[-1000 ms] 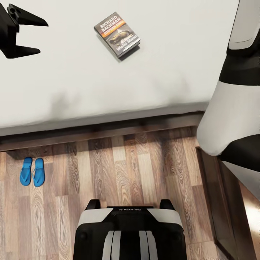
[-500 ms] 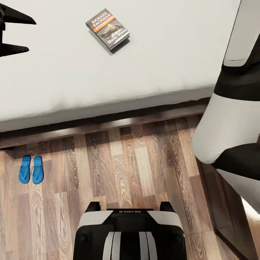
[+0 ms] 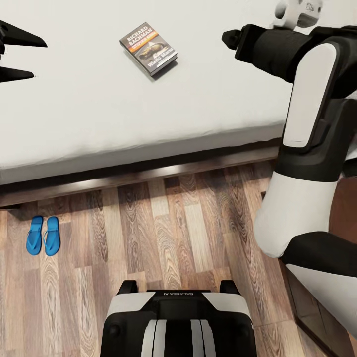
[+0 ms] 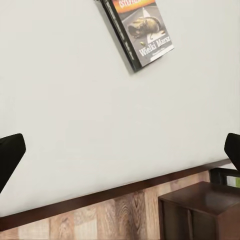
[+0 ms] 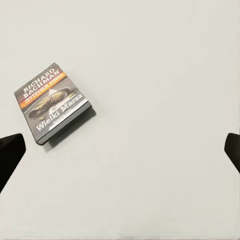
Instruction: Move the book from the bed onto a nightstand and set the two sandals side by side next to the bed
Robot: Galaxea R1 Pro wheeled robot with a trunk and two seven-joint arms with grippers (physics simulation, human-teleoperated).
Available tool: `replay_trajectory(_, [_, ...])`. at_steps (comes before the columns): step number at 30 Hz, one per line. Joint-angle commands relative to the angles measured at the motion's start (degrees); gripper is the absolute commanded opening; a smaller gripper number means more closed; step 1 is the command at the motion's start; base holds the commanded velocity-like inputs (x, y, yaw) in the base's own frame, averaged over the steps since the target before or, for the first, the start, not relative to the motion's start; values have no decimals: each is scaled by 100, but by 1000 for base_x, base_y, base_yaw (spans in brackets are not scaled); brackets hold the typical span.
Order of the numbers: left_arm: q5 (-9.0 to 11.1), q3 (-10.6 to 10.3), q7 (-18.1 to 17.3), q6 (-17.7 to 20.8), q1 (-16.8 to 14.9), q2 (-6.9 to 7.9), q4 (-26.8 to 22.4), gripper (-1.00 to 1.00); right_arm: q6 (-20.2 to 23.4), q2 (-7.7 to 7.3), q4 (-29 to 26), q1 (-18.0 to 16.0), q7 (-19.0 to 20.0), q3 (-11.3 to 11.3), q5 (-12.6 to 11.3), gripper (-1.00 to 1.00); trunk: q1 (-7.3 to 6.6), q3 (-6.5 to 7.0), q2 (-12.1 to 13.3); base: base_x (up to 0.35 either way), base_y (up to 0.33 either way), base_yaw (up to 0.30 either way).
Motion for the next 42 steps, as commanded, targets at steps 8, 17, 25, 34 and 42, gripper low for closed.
replay_trajectory(8, [53, -21, 34, 67, 40, 126, -1, 100, 23, 5, -7, 250, -42, -37, -223, 100, 0, 65, -2, -1, 0, -31])
replay_trajectory(17, [51, -11, 34, 85, 50, 144, 2, 100, 23, 5, -25, 386, -45, -58, -274, 100, 0, 87, -2, 18, 16, -9])
replay_trajectory(25, [51, 10, 23, 88, 8, 150, 3, 100, 23, 5, -34, 737, -45, -49, -298, 100, 0, 89, -2, 200, 157, -1])
replay_trajectory(34, [52, 6, 19, 89, 3, 145, 2, 100, 23, 5, -37, 819, -51, -46, -301, 100, 0, 105, -2, 212, 144, 0])
replay_trajectory(42, [53, -23, 21, 96, 59, 147, -1, 100, 23, 5, -43, 1023, -50, -33, -307, 100, 0, 161, -2, 64, 43, 0])
